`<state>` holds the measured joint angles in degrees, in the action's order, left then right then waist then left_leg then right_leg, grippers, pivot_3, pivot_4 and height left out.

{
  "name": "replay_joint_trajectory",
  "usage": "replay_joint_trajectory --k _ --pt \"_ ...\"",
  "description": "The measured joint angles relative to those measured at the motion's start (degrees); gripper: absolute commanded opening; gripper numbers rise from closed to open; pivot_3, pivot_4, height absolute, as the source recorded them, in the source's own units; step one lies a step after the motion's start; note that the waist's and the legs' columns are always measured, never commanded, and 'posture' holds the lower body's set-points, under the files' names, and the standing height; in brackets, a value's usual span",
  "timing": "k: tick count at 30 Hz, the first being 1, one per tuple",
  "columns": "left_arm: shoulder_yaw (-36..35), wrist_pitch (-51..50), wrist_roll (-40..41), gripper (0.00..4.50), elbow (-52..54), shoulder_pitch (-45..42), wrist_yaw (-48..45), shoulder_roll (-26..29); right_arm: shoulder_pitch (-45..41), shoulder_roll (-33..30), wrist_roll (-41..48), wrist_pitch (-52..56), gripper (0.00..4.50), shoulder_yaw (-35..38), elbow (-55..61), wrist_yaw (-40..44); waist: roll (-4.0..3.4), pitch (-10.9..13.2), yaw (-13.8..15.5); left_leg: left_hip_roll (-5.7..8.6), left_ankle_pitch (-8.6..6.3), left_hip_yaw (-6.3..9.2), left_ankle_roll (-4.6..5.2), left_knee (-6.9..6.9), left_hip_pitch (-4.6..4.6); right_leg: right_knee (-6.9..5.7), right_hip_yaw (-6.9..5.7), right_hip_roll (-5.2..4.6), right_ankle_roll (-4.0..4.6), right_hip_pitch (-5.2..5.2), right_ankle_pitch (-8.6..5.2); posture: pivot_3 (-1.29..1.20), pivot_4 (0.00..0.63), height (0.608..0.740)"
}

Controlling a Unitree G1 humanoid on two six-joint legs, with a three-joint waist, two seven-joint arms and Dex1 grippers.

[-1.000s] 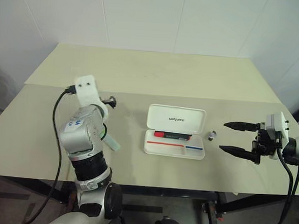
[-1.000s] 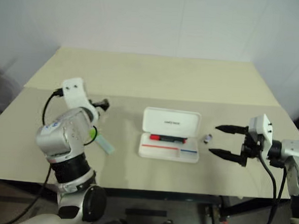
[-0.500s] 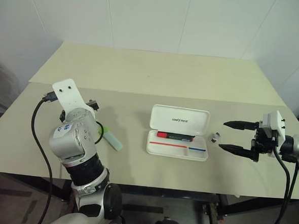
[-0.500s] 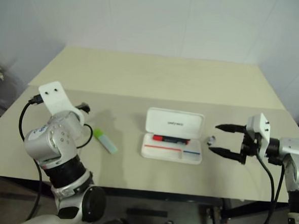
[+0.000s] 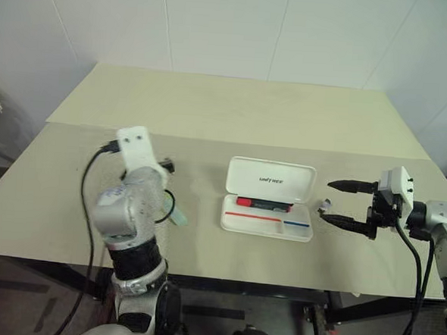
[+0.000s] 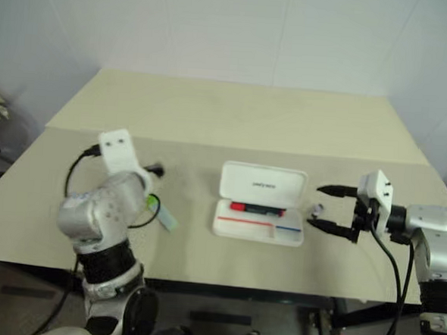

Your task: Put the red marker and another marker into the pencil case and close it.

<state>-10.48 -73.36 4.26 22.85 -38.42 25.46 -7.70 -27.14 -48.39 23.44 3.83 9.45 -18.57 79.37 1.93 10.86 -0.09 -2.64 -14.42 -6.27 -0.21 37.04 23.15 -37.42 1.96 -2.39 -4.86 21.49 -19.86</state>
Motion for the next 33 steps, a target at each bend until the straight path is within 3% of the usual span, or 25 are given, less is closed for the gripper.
replay_joint_trajectory --k 4,7,17,24,33 --pt "5.9 4.5 0.3 4.45 -1.2 6.0 -4.7 -0.7 0.0 0.0 0.0 0.0 4.5 0.0 0.0 -0.3 0.0 0.0 -0.3 -0.09 0.11 -0.05 0.21 0.0 -0.01 0.01 0.12 0.08 0.04 0.03 -0.02 0.0 0.15 0.74" --pt "9.3 7.3 0.2 4.45 -0.1 8.1 -8.4 2.1 0.0 0.0 0.0 0.0 4.5 0.0 0.0 -0.4 -0.07 0.0 -0.4 -0.11 0.11 -0.04 0.19 -0.04 -0.1 -0.02 0.14 0.11 0.1 0.0 -0.05 0.0 0.15 0.74" --pt "7.1 12.7 -1.0 4.45 3.6 14.5 -8.0 -1.5 0.4 0.0 -0.1 0.0 4.5 0.0 0.1 -1.0 -0.07 0.0 -0.2 -0.06 0.06 -0.03 0.37 -0.01 -0.03 0.04 0.14 0.0 0.1 -0.01 -0.05 0.0 0.15 0.74" --pt "7.3 15.9 -2.0 4.45 6.6 18.3 -8.5 0.8 1.0 0.0 -0.1 0.0 4.5 0.0 0.1 -1.1 -0.08 0.0 -0.2 -0.07 0.04 -0.03 0.4 -0.03 -0.02 0.07 0.14 0.0 0.1 -0.01 -0.05 0.0 0.15 0.74" --pt "5.7 13.0 -1.1 4.45 10.3 20.8 -5.0 1.3 1.0 0.0 -0.1 0.0 4.5 0.0 0.2 -1.3 -0.07 0.0 -0.2 -0.07 0.02 0.01 0.44 -0.02 -0.02 0.05 0.13 -0.01 0.1 -0.01 -0.05 0.0 0.15 0.74"
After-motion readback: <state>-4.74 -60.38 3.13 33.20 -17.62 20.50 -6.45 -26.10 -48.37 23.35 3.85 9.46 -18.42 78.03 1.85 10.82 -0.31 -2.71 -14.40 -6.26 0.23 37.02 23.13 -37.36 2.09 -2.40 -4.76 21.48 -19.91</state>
